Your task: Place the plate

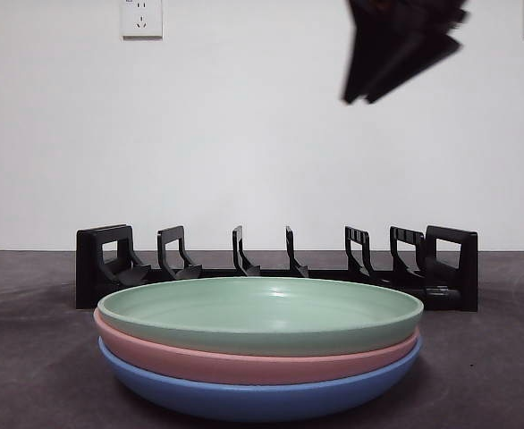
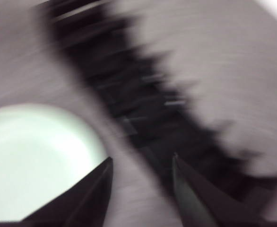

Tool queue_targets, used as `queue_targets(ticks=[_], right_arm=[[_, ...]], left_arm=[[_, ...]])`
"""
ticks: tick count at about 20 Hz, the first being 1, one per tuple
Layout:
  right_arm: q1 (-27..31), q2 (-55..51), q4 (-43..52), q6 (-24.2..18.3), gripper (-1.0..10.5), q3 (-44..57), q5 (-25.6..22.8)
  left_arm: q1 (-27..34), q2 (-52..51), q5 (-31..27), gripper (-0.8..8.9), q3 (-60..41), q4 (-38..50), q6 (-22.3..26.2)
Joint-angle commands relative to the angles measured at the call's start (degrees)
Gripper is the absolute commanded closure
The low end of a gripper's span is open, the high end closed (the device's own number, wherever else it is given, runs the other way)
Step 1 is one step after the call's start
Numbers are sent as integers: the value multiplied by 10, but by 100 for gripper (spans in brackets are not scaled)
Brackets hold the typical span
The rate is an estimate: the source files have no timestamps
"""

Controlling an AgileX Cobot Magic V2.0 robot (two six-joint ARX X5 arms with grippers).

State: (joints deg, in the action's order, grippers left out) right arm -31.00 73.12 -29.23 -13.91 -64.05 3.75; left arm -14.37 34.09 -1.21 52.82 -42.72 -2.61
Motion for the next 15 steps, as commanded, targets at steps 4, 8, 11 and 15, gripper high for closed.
queue_targets(ticks=[4, 8, 11, 15], right_arm=[[170, -6, 32, 19, 745, -7, 7], [247, -6, 34, 24, 745, -7, 25], [255, -6, 42, 31, 926, -7, 23], [255, -7, 37, 45, 926, -7, 54]], left_arm=[[0, 87, 12, 533, 4, 35, -14], [-1, 116, 13, 534, 4, 34, -20], [-2, 117, 13, 808, 4, 49, -11], [-2, 111, 12, 806, 5, 46, -7]])
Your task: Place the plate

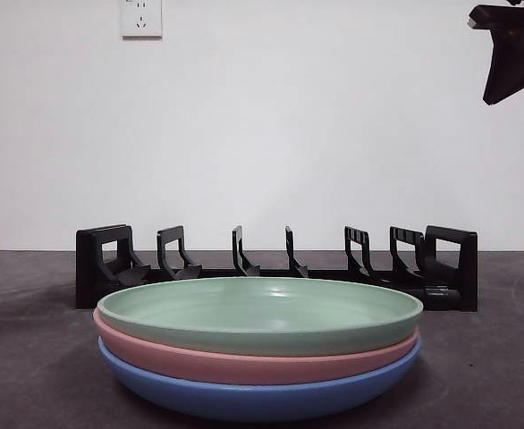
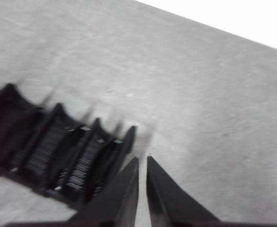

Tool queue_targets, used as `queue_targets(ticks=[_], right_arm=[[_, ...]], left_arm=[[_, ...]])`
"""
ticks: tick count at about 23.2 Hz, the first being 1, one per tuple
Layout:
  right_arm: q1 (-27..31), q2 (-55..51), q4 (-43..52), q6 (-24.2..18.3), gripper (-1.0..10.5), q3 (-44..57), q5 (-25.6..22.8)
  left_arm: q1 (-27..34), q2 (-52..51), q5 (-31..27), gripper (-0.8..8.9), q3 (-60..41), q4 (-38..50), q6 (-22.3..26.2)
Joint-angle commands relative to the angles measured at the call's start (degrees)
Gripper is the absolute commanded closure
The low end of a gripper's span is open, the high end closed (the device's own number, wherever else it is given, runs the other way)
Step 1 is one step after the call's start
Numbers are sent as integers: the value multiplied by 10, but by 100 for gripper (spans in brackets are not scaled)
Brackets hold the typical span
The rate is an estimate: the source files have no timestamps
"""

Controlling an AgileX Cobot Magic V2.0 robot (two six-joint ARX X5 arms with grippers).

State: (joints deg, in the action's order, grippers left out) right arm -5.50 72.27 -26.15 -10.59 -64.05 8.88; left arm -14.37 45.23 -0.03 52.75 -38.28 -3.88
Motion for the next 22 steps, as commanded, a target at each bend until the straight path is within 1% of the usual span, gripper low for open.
queue_targets(ticks=[1, 7, 8, 9, 10, 12, 13, 14, 16, 18, 22], right_arm=[[0, 2, 7, 12, 926, -7, 1], [0, 2, 9, 12, 926, -7, 1], [0, 2, 8, 12, 926, -7, 1], [0, 2, 9, 12, 926, -7, 1], [0, 2, 9, 12, 926, -7, 1], [0, 2, 9, 12, 926, -7, 1], [0, 2, 9, 12, 926, -7, 1], [0, 2, 9, 12, 926, -7, 1], [0, 2, 9, 12, 926, -7, 1], [0, 2, 9, 12, 926, -7, 1], [0, 2, 9, 12, 926, -7, 1]], left_arm=[[-2, -1, 1, 806, 6, 4, 6], [-2, -2, 1, 806, 5, 5, 9], [0, -11, -4, 806, 2, 7, 50], [7, -29, -7, 806, -17, 41, 78], [21, -61, -10, 806, -55, 91, 77], [64, -141, -11, 806, -162, 215, 68], [84, -183, -11, 806, -216, 266, 62], [102, -224, -11, 806, -265, 299, 57], [127, -302, -10, 806, -344, 319, 56], [135, -363, -10, 806, -405, 318, 46], [136, -420, -10, 806, -475, 329, 45]])
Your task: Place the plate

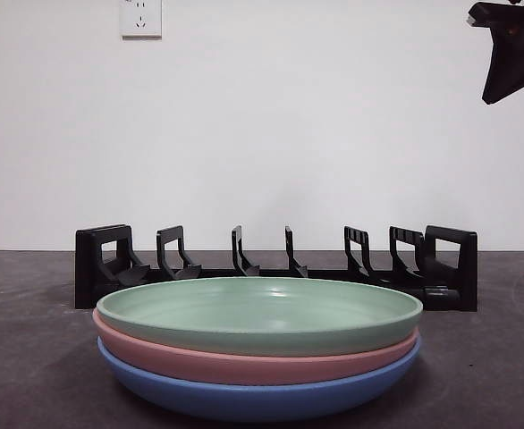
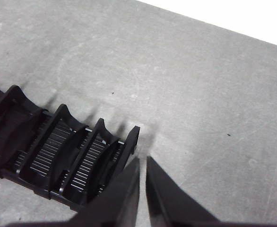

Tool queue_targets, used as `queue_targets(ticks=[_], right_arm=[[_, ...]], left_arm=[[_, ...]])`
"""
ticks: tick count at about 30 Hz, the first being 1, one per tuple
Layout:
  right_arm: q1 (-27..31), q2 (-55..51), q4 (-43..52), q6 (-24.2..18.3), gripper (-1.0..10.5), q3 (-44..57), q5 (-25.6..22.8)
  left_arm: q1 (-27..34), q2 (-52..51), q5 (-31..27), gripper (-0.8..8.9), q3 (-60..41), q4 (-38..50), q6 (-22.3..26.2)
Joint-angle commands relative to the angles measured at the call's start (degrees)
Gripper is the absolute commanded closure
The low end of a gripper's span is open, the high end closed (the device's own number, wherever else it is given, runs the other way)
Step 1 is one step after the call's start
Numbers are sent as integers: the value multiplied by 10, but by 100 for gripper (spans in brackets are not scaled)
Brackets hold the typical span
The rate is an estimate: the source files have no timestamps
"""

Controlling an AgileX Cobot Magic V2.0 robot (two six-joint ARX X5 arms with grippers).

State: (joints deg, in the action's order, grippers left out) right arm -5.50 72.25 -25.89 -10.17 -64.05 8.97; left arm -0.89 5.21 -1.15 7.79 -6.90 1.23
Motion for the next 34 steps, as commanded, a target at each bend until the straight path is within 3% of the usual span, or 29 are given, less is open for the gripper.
queue_targets(ticks=[1, 6, 20, 23, 25, 28, 34], right_arm=[[0, 2, 6, 7, 926, -7, 0], [0, 2, 7, 7, 926, -7, 0], [0, 2, 7, 7, 926, -7, 0], [1, 2, 7, -49, 926, -7, -13], [7, -8, 3, -54, 926, -3, -36], [21, -60, 43, -55, 926, 52, -47], [56, -240, 246, -9, 926, 315, -66]], left_arm=[[1, -31, 1, 806, -41, 22, -7], [1, -50, 3, 806, -71, -11, -36], [1, -50, 3, 806, -70, -24, -36], [1, -50, 3, 806, -70, -24, -36], [1, -50, 3, 806, -70, -24, -36], [1, -50, 3, 806, -70, -24, -36], [1, -50, 3, 806, -70, -23, -36]])
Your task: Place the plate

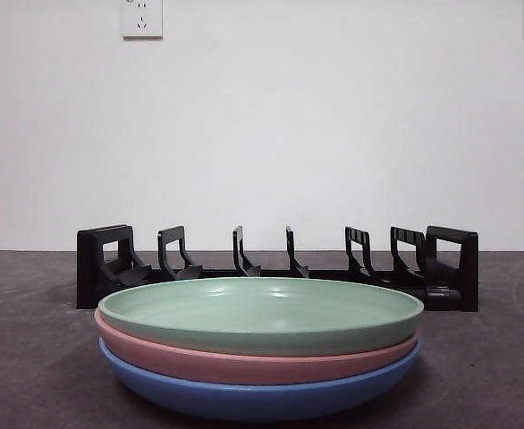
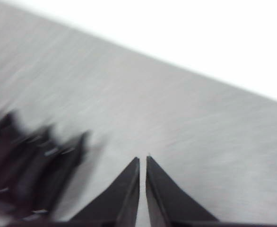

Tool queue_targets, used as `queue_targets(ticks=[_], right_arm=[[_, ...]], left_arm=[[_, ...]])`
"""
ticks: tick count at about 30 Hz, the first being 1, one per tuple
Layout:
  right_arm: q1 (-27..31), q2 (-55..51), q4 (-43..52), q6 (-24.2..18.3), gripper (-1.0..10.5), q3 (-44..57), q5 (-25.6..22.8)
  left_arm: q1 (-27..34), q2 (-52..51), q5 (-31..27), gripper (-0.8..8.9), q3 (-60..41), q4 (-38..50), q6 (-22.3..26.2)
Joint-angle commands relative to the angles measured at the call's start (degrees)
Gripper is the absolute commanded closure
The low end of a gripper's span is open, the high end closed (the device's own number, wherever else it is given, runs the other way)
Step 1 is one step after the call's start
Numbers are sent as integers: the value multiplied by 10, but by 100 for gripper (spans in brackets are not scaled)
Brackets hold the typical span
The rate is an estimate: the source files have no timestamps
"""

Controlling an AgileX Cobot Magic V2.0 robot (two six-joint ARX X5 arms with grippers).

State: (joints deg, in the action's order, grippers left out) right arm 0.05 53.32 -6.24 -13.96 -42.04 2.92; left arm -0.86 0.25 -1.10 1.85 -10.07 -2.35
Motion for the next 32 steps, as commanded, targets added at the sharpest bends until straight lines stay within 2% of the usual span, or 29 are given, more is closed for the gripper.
queue_targets(ticks=[1, 4, 9, 12, 16, 32], right_arm=[[0, -84, 68, 38, 926, 135, -7], [0, -203, 104, 67, 926, 254, -21], [0, -381, 85, 109, 926, 371, -55], [1, -455, 71, 110, 926, 412, -60], [1, -522, -15, 120, 926, 413, -59], [1, -531, -24, 119, 926, 413, -60]], left_arm=[[1, -1, 2, 806, -11, 8, 0], [1, -1, 2, 806, -11, 8, 0], [1, -1, 2, 806, -11, 8, 0], [1, -1, 2, 806, -11, 9, 0], [1, -1, 2, 806, -11, 9, 0], [1, 0, 2, 806, -10, 10, 0]])
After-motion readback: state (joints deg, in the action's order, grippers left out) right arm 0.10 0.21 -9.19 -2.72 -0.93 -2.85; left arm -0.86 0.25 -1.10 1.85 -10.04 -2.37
